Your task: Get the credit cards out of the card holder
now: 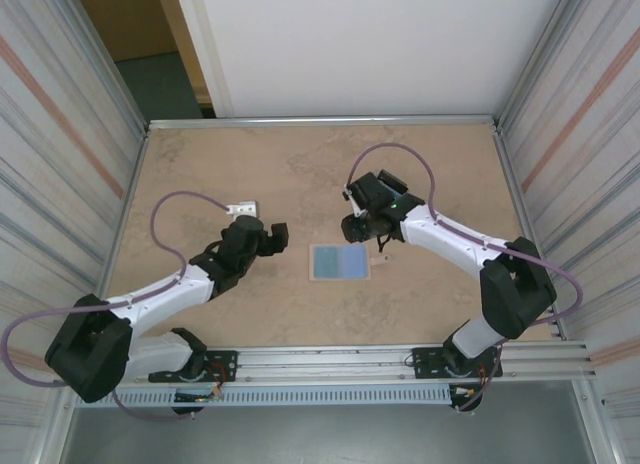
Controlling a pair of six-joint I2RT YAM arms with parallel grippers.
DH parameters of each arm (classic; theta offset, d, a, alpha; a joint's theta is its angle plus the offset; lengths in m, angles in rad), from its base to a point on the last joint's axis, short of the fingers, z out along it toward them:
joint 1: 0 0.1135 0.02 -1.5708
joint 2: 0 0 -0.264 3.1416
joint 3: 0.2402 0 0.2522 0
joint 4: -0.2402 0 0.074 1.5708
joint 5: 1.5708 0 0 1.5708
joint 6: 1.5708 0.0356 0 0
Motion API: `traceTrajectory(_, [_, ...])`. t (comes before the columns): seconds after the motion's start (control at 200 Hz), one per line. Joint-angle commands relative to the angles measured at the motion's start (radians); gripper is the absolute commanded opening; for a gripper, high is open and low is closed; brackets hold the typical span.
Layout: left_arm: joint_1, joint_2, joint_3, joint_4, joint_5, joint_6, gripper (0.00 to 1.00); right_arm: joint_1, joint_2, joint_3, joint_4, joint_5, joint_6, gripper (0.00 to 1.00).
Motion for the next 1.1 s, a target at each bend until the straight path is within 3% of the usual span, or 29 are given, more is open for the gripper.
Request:
traceTrajectory(0.0, [0.024,-0.036,-0.025,0.039,-0.014,-0.04,0.99,0.061,-0.024,-0.014,-0.01,0.084,0.164,0.45])
traceTrajectory(0.281, [0.077,-0.077,-0.076,0.082,0.016,-0.086,0.99,0.208,0.028,-0.015,-0.009,0.101,0.307,0.5])
traceTrajectory(0.461, [0.102,-0.087,-0.094,0.108,0.03,-0.106,0.99,0.261,0.07,-0.009,0.007,0.084,0.344,0.43])
traceTrajectory(0.717, [0.107,-0.068,-0.091,0.124,0.053,-0.118,0.99,0.292,0.167,0.024,0.022,0.061,0.358,0.39])
traceTrajectory(1.092, [0.111,-0.025,-0.067,0.105,0.076,-0.113,0.99,0.293,0.267,0.077,0.017,0.046,0.346,0.48])
